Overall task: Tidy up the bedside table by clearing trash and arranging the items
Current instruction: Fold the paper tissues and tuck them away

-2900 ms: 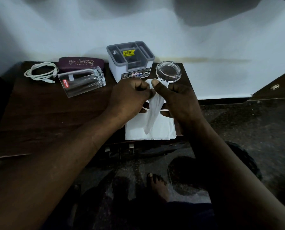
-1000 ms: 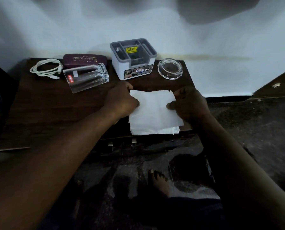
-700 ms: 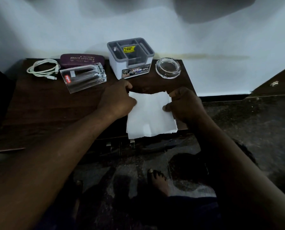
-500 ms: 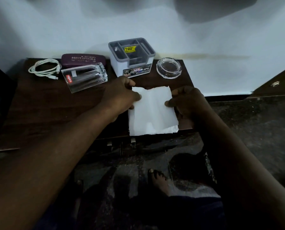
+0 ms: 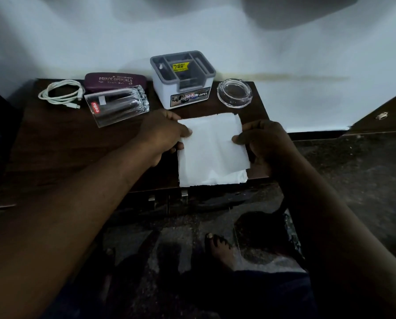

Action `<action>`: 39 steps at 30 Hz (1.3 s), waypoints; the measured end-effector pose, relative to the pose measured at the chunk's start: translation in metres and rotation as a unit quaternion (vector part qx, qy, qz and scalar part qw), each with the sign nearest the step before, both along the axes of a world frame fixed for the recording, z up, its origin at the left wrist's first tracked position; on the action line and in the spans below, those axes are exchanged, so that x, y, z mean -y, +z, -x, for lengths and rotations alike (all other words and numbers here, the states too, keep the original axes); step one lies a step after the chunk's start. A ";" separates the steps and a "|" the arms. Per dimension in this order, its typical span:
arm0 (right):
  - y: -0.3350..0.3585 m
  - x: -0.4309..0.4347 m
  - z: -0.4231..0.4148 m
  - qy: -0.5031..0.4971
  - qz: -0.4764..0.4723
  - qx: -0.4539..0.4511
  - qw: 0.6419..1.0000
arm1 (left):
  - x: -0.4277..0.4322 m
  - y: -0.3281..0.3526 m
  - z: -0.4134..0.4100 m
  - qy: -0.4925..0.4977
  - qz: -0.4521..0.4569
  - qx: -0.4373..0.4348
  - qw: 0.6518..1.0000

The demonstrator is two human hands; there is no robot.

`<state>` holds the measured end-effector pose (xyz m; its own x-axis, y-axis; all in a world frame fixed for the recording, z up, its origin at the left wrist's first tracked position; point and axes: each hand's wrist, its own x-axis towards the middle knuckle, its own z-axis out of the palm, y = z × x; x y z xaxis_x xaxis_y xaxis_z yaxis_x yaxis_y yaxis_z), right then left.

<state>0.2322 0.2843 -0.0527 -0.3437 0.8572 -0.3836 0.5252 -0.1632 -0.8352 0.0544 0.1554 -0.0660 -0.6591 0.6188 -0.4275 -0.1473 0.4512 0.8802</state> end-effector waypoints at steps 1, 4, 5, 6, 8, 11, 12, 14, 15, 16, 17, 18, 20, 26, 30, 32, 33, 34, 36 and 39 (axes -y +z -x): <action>-0.003 0.000 0.001 0.008 0.002 0.015 1.000 | 0.001 -0.003 0.000 -0.009 0.009 -0.029 0.999; -0.010 0.001 0.002 0.039 -0.055 0.084 0.994 | 0.002 -0.014 0.006 -0.044 0.039 -0.133 0.989; -0.013 0.001 0.001 0.048 -0.080 0.101 0.990 | 0.003 -0.016 0.007 -0.066 0.057 -0.181 0.980; -0.015 0.001 0.000 0.055 -0.098 0.117 0.987 | 0.005 -0.017 0.008 -0.090 0.077 -0.234 0.965; -0.014 0.006 -0.002 0.066 -0.122 0.143 0.980 | 0.008 -0.016 0.006 -0.129 0.109 -0.331 0.928; -0.003 0.011 -0.008 0.085 -0.176 0.178 0.964 | 0.014 -0.010 0.004 -0.155 0.166 -0.436 0.871; 0.001 0.012 -0.010 0.085 -0.188 0.186 0.961 | 0.016 -0.007 0.003 -0.166 0.186 -0.452 0.857; 0.003 0.012 -0.013 0.089 -0.188 0.207 0.956 | 0.018 -0.002 0.000 -0.210 0.219 -0.451 0.839; 0.001 0.011 -0.014 0.103 -0.182 0.223 0.952 | 0.019 -0.001 -0.002 -0.223 0.226 -0.428 0.846; -0.002 0.010 -0.014 0.120 -0.173 0.235 0.949 | 0.019 0.000 -0.005 -0.223 0.226 -0.394 0.863; -0.007 0.009 -0.013 0.130 -0.162 0.239 0.948 | 0.017 0.001 -0.008 -0.216 0.219 -0.361 0.880; -0.011 0.009 -0.011 0.131 -0.153 0.235 0.951 | 0.016 0.000 -0.011 -0.207 0.209 -0.333 0.896; -0.017 0.010 -0.008 0.118 -0.125 0.221 0.960 | 0.013 -0.003 -0.015 -0.182 0.181 -0.273 0.927; -0.025 0.008 -0.004 0.078 -0.032 0.182 0.980 | 0.007 -0.004 -0.023 -0.071 0.107 -0.061 0.990; -0.028 0.004 0.000 0.074 -0.001 0.176 0.982 | 0.005 0.003 -0.026 -0.069 0.081 0.025 0.994; -0.025 0.004 0.004 0.091 -0.009 0.187 0.978 | 0.004 0.003 -0.027 -0.077 0.070 0.020 0.994; -0.024 0.004 0.006 0.089 -0.009 0.172 0.981 | 0.004 0.002 -0.028 -0.075 0.061 0.015 0.995; -0.024 0.004 0.007 0.078 -0.006 0.151 0.985 | 0.004 0.002 -0.028 -0.072 0.050 0.014 0.996; -0.021 0.003 0.009 0.060 0.019 0.105 0.993 | 0.004 0.002 -0.028 -0.065 0.021 0.029 0.997; -0.016 0.009 0.009 0.031 0.132 -0.024 0.990 | 0.002 0.006 -0.027 -0.029 -0.034 0.079 0.996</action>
